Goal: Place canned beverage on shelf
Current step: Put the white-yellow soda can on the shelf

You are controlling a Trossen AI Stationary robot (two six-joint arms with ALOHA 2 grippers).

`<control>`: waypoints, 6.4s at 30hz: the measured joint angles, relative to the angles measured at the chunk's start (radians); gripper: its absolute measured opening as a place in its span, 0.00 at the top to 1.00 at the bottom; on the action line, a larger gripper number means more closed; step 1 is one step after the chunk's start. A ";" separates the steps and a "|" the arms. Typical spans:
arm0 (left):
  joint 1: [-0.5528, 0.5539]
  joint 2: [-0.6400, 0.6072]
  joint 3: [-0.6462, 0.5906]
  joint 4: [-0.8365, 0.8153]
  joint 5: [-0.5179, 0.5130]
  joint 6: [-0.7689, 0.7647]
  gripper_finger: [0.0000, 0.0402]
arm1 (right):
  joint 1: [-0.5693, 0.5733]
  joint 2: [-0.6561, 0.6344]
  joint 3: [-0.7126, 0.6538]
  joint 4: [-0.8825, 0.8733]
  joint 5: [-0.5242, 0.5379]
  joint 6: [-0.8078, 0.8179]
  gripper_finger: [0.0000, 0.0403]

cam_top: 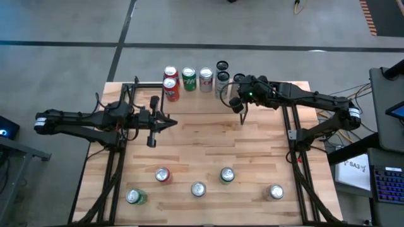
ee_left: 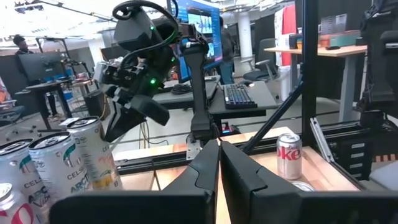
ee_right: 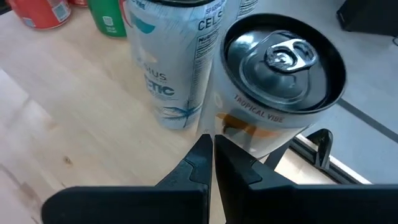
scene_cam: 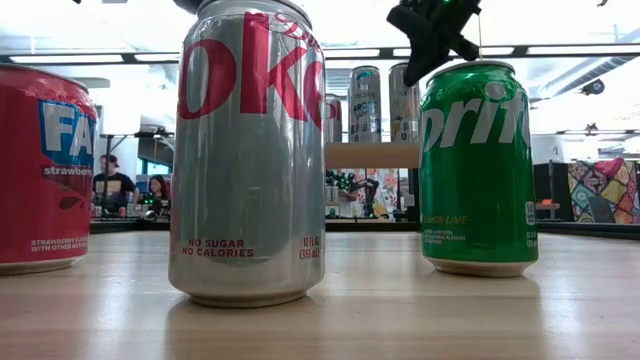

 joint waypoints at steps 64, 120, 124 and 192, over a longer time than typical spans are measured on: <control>0.000 -0.014 0.000 0.002 -0.002 -0.014 1.00 | -0.076 0.053 0.043 0.041 0.032 -0.046 0.98; 0.000 -0.015 0.000 0.002 -0.002 -0.007 1.00 | -0.130 0.040 0.134 -0.018 -0.056 -0.028 0.98; 0.000 -0.015 0.000 0.002 -0.002 -0.006 1.00 | -0.130 0.040 0.134 0.009 -0.056 -0.039 0.98; 0.000 -0.014 0.000 0.001 -0.003 -0.002 1.00 | -0.158 0.067 0.142 0.032 -0.047 -0.063 0.98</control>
